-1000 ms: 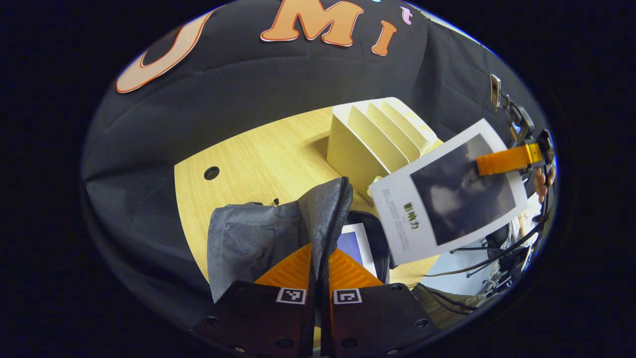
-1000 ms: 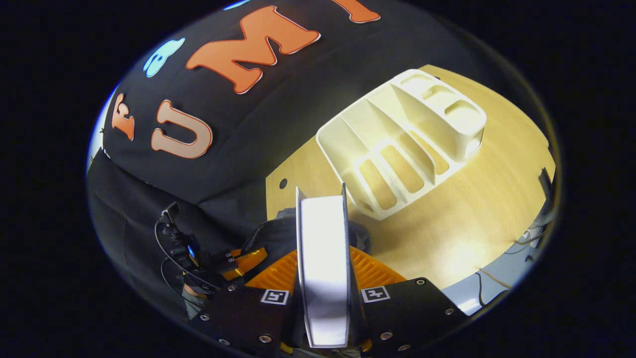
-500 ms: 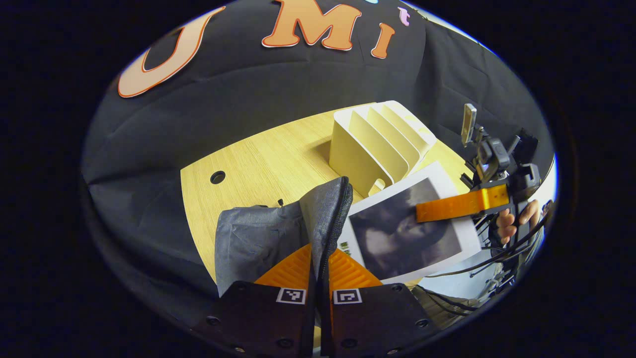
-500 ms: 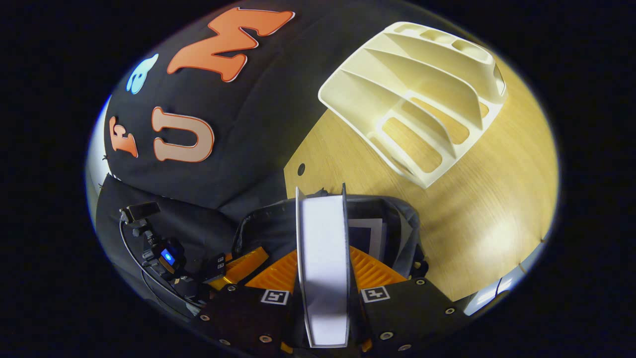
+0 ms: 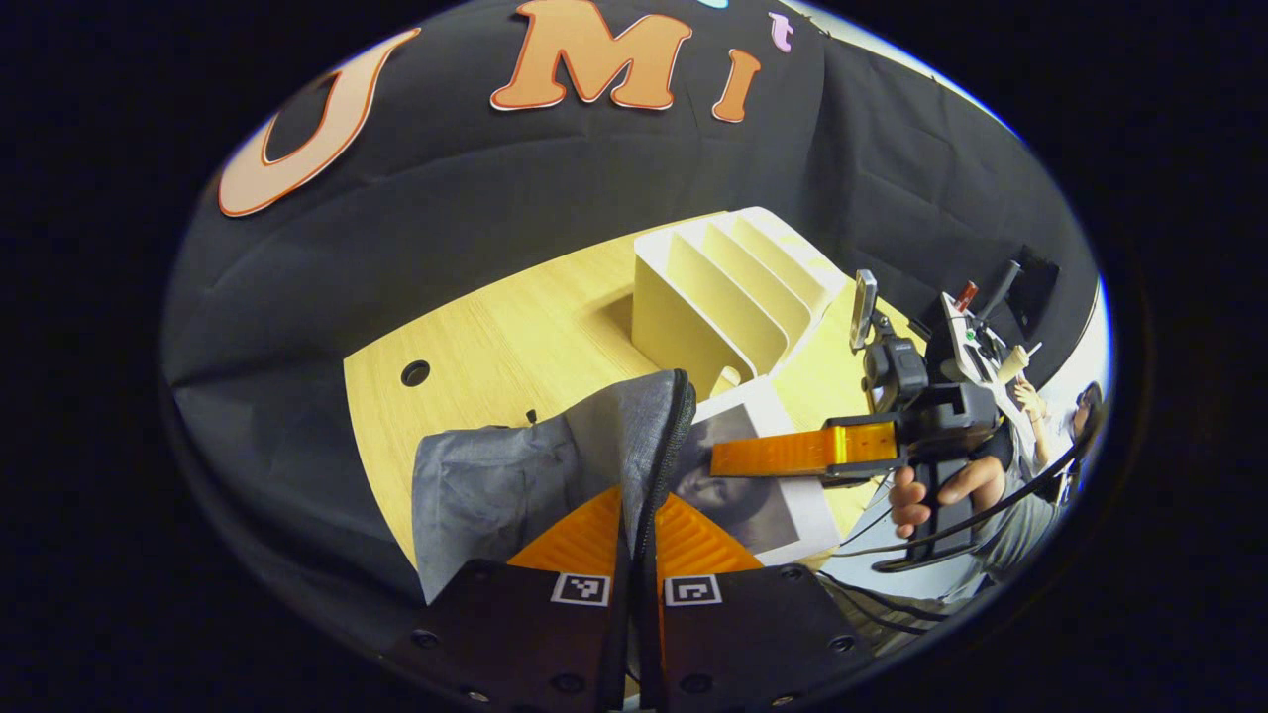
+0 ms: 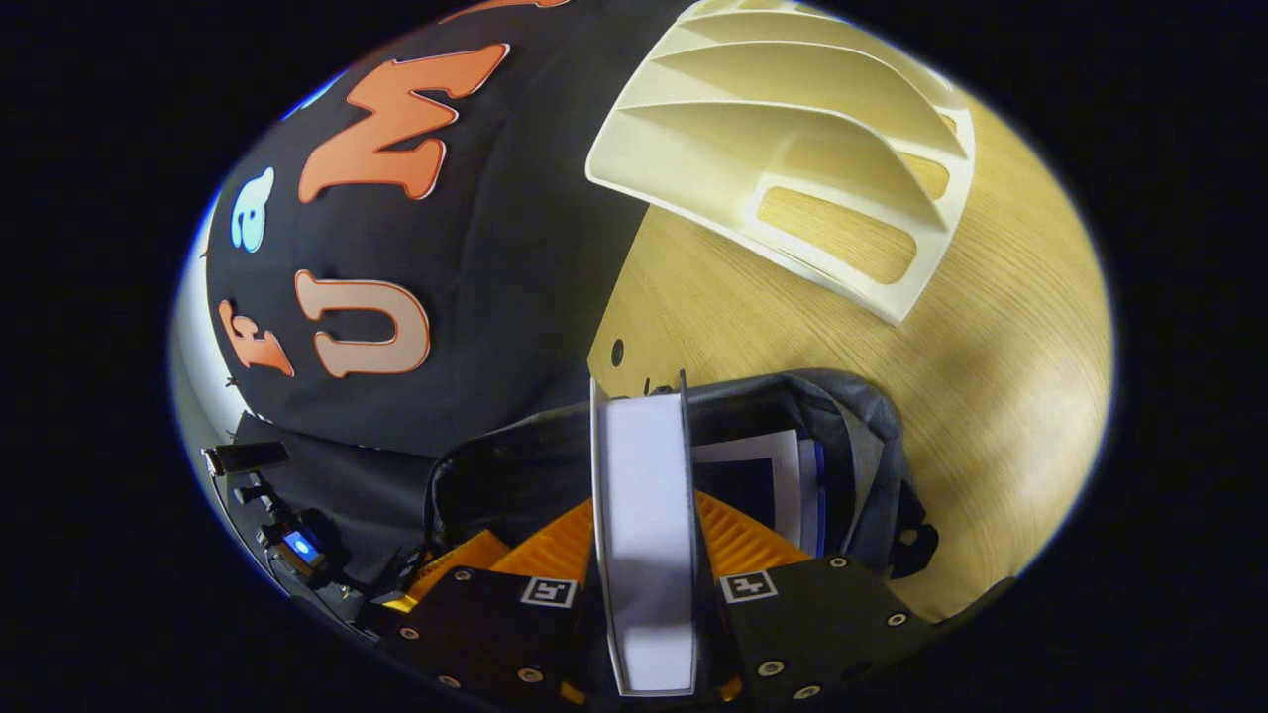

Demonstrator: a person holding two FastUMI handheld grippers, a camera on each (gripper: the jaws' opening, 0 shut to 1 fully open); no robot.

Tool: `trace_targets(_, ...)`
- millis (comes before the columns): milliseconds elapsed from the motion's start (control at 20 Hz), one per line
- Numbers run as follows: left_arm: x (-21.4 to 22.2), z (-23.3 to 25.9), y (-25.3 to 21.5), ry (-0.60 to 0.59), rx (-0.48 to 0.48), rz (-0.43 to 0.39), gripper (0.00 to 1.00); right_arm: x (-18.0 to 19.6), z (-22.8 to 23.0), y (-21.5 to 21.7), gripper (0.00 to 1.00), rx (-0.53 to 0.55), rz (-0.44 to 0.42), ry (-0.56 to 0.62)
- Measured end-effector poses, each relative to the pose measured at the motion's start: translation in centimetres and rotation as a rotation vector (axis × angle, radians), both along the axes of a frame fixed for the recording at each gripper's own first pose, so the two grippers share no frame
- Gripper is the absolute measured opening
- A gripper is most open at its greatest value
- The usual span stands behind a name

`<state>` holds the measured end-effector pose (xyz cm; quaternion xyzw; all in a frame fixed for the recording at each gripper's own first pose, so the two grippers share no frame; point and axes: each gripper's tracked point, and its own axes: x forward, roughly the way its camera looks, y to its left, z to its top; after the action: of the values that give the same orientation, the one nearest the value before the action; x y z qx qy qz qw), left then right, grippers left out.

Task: Open the schoolbag, grab two books from the bookshelf and put them into the schoolbag.

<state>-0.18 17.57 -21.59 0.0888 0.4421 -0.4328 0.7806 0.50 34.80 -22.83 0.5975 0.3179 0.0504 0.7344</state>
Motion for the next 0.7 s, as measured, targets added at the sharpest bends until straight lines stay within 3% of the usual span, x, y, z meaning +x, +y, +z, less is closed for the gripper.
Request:
trace_targets(400, -1.7, 0.0, -2.3, 0.018, -0.020, -0.032, 0.06, 1.2, -1.9, 3.1, 0.38, 0.090, -0.053, -0.052)
trace_targets(700, -2.5, -0.3, -3.0, 0.040, -0.027, -0.024, 0.06, 2.6, -4.1, 5.7, 0.39, 0.111, -0.022, -0.017)
